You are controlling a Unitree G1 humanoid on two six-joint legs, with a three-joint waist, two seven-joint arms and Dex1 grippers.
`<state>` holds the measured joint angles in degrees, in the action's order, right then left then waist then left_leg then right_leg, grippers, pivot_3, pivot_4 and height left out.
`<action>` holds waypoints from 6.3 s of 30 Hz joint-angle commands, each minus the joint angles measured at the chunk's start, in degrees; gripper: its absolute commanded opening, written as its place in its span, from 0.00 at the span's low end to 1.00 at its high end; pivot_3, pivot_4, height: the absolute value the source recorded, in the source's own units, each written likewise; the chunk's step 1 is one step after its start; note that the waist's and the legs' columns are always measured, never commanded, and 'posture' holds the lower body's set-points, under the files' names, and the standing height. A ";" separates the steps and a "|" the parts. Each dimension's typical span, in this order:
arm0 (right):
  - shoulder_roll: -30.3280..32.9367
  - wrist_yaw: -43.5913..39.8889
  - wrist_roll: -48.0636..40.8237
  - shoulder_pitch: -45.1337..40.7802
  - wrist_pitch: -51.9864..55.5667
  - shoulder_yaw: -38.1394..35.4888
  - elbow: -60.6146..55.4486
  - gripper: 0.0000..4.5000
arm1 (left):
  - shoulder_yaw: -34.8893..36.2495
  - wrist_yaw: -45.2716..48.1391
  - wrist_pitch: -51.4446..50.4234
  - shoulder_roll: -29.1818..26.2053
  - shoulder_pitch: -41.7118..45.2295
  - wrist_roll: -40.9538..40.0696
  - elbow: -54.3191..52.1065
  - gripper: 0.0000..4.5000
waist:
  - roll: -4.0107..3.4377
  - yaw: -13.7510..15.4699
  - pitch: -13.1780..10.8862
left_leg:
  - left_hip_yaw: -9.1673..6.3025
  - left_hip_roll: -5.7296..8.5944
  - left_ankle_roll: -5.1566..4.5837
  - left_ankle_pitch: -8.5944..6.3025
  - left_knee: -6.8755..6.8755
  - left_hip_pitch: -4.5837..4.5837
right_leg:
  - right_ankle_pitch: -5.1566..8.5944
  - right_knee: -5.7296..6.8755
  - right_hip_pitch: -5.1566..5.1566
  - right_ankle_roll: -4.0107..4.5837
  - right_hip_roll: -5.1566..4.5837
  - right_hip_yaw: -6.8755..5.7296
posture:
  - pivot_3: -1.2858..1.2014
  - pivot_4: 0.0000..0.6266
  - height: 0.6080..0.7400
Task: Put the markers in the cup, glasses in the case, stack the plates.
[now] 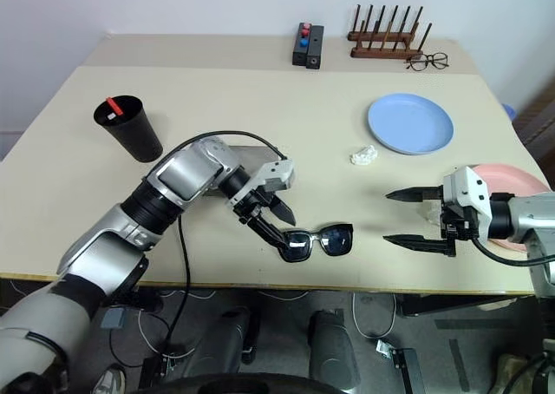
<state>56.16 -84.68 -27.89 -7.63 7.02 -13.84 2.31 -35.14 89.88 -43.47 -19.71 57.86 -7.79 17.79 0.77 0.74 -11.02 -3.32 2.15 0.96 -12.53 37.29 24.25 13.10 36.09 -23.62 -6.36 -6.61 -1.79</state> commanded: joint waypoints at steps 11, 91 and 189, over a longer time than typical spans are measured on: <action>-1.42 3.57 -1.50 0.38 1.97 -0.47 -6.40 0.90 | -1.44 -1.04 5.77 4.81 3.38 3.55 7.58 0.74 | 0.00 -0.03 0.00 | 0.00 0.01 -0.01 0.00 -0.01 0.00 | 0.00 0.00 -0.01 -0.01 0.00 0.00 | 0.52 0.24 1.00; -7.56 5.84 4.36 -13.42 -7.07 5.68 10.57 0.90 | 6.57 2.62 37.60 -13.76 22.24 1.06 40.22 0.01 | 0.02 -0.27 -0.03 | 0.18 0.10 -0.02 -0.02 -0.05 0.07 | -0.09 0.03 -0.09 -0.27 0.03 -0.05 | 0.52 0.24 1.00; -11.16 31.06 -1.80 2.03 6.20 -9.23 -6.82 0.90 | 26.69 -25.07 21.46 -10.22 -6.28 5.70 3.17 0.01 | 0.03 0.05 -0.02 | -0.01 0.00 -0.04 -0.03 -0.01 -0.31 | -0.09 0.04 0.25 -0.26 -0.05 0.08 | 0.52 0.24 1.00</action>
<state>45.33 -57.78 -30.30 -4.05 12.85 -20.11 -4.23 -12.45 67.32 -22.91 -30.76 47.75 1.05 22.60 0.80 0.80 -11.04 -3.36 2.16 0.92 -12.56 37.29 24.00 12.96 36.13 -23.41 -6.71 -6.65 -1.73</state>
